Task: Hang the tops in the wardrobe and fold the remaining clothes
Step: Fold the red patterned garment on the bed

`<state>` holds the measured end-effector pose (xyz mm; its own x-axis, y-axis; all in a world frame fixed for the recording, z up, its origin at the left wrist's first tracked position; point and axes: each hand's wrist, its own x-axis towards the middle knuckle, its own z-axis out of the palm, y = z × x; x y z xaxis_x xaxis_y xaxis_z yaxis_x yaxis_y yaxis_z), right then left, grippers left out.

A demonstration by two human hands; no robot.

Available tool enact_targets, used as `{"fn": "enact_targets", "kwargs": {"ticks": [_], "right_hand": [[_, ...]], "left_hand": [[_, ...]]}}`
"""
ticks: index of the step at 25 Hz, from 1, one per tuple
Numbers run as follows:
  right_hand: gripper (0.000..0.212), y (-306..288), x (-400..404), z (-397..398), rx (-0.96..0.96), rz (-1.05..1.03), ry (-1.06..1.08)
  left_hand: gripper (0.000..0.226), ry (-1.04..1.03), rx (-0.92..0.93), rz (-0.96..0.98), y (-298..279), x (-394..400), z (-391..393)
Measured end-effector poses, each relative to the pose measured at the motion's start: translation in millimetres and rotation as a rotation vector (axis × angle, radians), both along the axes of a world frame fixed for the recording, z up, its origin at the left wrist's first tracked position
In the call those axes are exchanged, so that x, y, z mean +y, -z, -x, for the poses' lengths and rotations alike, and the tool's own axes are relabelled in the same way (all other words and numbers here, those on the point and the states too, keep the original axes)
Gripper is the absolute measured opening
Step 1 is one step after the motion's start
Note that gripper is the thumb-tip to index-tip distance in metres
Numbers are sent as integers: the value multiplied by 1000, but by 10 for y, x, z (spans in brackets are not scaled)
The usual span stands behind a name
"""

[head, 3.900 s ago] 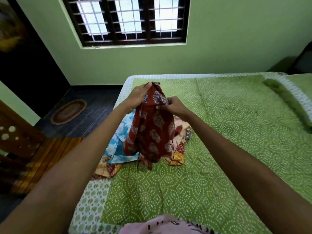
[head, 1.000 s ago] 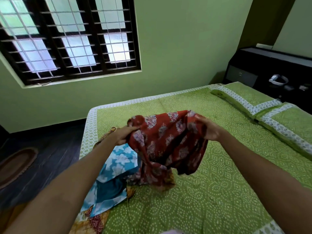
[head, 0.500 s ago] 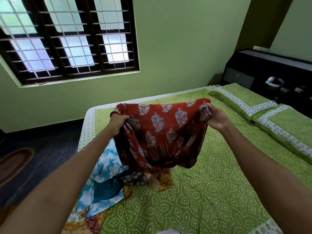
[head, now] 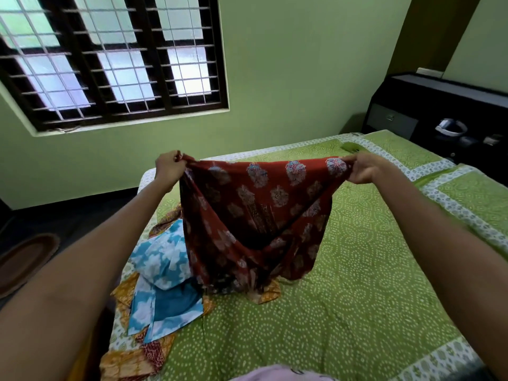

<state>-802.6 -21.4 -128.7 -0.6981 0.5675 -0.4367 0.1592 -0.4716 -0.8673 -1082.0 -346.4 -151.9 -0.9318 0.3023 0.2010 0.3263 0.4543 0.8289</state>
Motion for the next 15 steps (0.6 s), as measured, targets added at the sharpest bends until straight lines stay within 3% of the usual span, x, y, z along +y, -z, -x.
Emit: {"fn": "enact_targets", "kwargs": {"ticks": [2,3,4,6,7,8,9,10,12,13,15], "right_hand": [[45,-31,100,6,249,71,-3],[54,-2,108,-8,357,91,-18],[42,45,62,-8,408,72,-56],[10,177,-114,-1,302,-59,-240],[20,253,-152,21,177,-134,-251],[25,302,-158,41,81,-172,-227],[26,322,-141,46,59,-167,-190],[24,336,-71,27,107,-145,-131],[10,343,39,-43,274,-47,-51],[12,381,78,-67,279,-37,-81],[23,506,53,-117,78,-124,-247]], "left_hand": [[20,29,-141,-408,-92,56,-108],[15,56,-219,-515,-97,79,-135],[11,114,-330,-534,-29,117,-139],[24,358,-574,-187,153,135,-185],[30,383,-578,-3,254,141,-195],[27,350,-609,7,321,162,-166],[16,317,-628,-136,301,168,-205],[15,274,-650,-308,262,174,-210],[34,325,-764,-600,136,161,-189],[32,380,-751,-507,121,153,-214],[6,423,-657,-131,217,91,-282]]}}
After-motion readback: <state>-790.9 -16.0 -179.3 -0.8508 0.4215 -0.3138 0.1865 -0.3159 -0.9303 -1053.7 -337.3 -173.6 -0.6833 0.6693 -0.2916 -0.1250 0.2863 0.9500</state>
